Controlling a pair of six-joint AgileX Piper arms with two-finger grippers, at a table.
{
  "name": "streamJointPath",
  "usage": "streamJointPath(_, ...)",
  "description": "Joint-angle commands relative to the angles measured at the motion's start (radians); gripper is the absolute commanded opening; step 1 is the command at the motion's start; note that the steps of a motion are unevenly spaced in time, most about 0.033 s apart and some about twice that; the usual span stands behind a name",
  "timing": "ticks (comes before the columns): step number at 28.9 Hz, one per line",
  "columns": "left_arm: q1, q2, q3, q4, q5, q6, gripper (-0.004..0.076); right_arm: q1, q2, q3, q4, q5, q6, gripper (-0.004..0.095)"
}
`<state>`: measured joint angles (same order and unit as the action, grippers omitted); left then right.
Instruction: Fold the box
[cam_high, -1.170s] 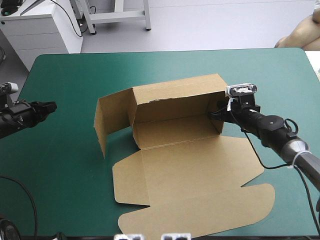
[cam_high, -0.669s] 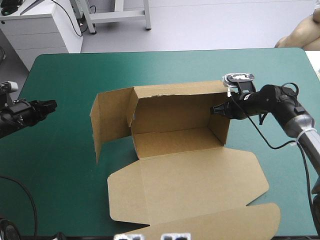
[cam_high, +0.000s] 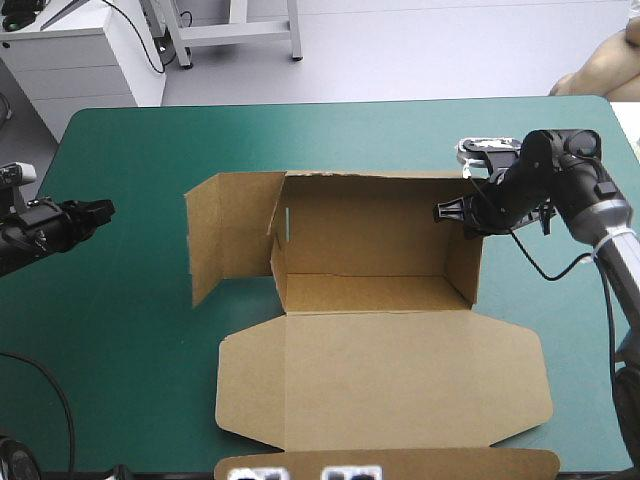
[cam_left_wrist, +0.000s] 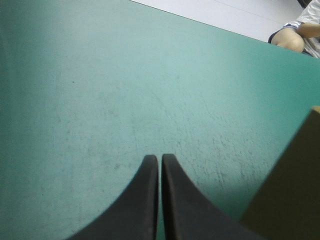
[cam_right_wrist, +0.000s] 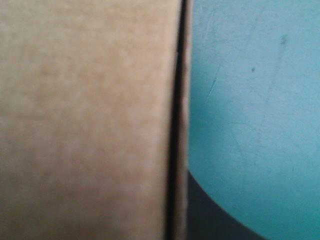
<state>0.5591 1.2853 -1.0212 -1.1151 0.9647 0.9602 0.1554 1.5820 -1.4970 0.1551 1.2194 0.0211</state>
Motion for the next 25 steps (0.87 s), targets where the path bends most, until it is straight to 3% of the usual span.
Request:
streamJointPath(1, 0.004, -0.027, -0.023, -0.072, -0.002, 0.004, 0.0006, -0.003, 0.016, -0.03, 0.01, 0.03, -0.005, -0.0012)
streamJointPath(5, 0.004, -0.027, -0.023, -0.074, 0.0, 0.004, 0.0006, -0.003, 0.09, -0.034, 0.004, 0.03, -0.009, -0.0013)
streamJointPath(15, 0.004, -0.027, -0.023, -0.108, 0.0, 0.004, 0.0006, -0.003, 0.229, -0.149, -0.008, -0.097, -0.003, -0.0014)
streamJointPath(21, 0.004, -0.027, -0.023, -0.116, -0.008, 0.004, 0.0006, -0.004, 0.277, -0.171, -0.008, -0.104, 0.029, -0.0011)
streamJointPath(25, 0.004, -0.027, -0.023, -0.116, -0.009, 0.004, 0.0006, -0.006, 0.288, -0.175, -0.006, -0.14, 0.029, 0.0046)
